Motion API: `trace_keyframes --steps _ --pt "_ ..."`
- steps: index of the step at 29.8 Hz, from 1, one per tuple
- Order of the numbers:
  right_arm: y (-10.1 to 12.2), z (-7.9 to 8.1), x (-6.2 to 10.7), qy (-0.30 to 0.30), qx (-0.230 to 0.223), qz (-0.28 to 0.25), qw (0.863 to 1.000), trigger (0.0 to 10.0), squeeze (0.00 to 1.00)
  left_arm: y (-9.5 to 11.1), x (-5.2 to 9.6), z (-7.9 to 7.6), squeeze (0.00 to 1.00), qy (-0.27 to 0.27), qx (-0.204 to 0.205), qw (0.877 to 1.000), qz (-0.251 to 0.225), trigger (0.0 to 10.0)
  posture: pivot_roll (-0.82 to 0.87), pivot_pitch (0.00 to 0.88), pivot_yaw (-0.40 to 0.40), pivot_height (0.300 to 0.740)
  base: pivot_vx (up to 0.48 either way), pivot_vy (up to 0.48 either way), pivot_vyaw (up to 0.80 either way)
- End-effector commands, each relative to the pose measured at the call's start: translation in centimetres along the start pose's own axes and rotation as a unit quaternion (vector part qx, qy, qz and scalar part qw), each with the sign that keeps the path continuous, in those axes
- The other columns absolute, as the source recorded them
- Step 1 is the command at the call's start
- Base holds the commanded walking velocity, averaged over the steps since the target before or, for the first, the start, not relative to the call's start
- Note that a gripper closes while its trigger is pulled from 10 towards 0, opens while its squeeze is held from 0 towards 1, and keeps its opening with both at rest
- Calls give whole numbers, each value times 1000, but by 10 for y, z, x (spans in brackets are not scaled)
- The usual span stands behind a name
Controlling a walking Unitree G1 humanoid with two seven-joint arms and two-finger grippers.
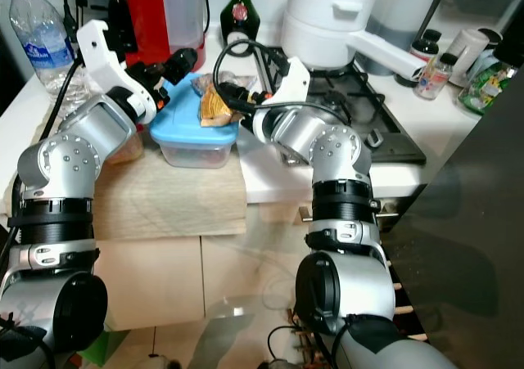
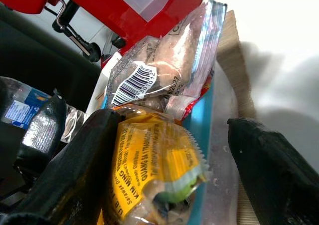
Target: Restocking fridge
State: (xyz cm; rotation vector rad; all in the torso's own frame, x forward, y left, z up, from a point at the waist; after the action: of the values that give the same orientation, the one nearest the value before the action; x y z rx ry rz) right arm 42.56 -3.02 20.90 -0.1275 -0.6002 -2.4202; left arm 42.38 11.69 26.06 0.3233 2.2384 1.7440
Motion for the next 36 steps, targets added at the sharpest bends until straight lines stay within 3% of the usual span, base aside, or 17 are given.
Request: trace_keyframes --steps 1,2,3,4,5,12,17,18,21,22,25,28,32,33,36 --pt "-15 -16 -5 -34 -1 29 999 9608 0 1 1 -4 0 -6 -4 1000 2 10000 0 11 -60 740 0 0 0" --pt "-17 -16 -6 -34 -3 32 999 4549 0 0 2 -5 0 -8 -5 1000 4 10000 1 11 -60 740 0 0 0" --pt "-20 -17 -8 -35 -3 36 999 627 0 -2 3 -5 0 -11 -6 1000 7 10000 3 11 -60 740 0 0 0" --pt "-20 -17 -8 -35 -3 36 999 627 0 -2 3 -5 0 -11 -6 1000 7 10000 3 11 -60 740 0 0 0" --pt "-23 -17 -9 -36 -1 42 998 0 0 -2 4 -6 0 -12 -7 1000 9 10000 3 11 -60 740 0 0 0" --pt "-22 -27 -10 -56 8 36 998 0 0 -6 9 -1 0 -2 20 999 26 10000 12 12 -60 740 0 0 0" --pt "-17 -25 -11 -49 3 22 999 0 0 -6 12 7 0 10 -16 999 28 10000 16 10 -57 740 0 0 0" --pt "-16 -24 -10 -44 3 17 999 0 0 -9 20 11 0 12 -92 995 32 10000 19 8 -50 740 0 0 0" --pt "-14 -24 -10 -43 7 9 999 0 0 -10 32 18 0 22 -159 986 36 10000 24 8 -46 740 0 0 0" --pt "-12 -26 -10 -42 5 3 999 0 0 -1 44 23 0 24 -227 973 23 10000 31 8 -46 740 0 0 0" --pt "-11 -26 -10 -41 4 2 999 0 0 3 50 23 0 20 -255 966 16 10000 31 8 -46 740 0 0 0" --pt "-12 -23 -11 -33 6 1 999 0 0 12 62 7 0 -13 -306 952 -17 10000 58 4 -47 740 0 0 0" --pt "-11 -16 -13 -19 9 -5 1000 0 0 11 70 -9 0 -48 -332 941 -33 10000 62 3 -47 740 0 0 0" --pt "-7 -7 -13 -3 14 -15 1000 0 0 7 75 -15 0 -66 -349 934 -33 10000 70 0 -49 740 0 0 0" --pt "-1 4 -13 15 27 -33 999 0 0 2 76 -16 0 -71 -361 929 -29 10000 75 0 -49 740 0 0 0"
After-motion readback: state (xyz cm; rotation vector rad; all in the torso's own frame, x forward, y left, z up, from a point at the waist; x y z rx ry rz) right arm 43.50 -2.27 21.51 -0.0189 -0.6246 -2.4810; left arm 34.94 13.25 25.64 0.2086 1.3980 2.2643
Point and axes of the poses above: a point about 5 cm out from each wrist's last joint towards the gripper, its own x axis pointing back from the gripper into the wrist, its own y axis along the axis of the wrist's last joint, z = x × y, the point moved 6 cm from there along -x, pointing out of the wrist towards the gripper, and after that the axes turned 15 degrees about -x, right-handed, at the moved point
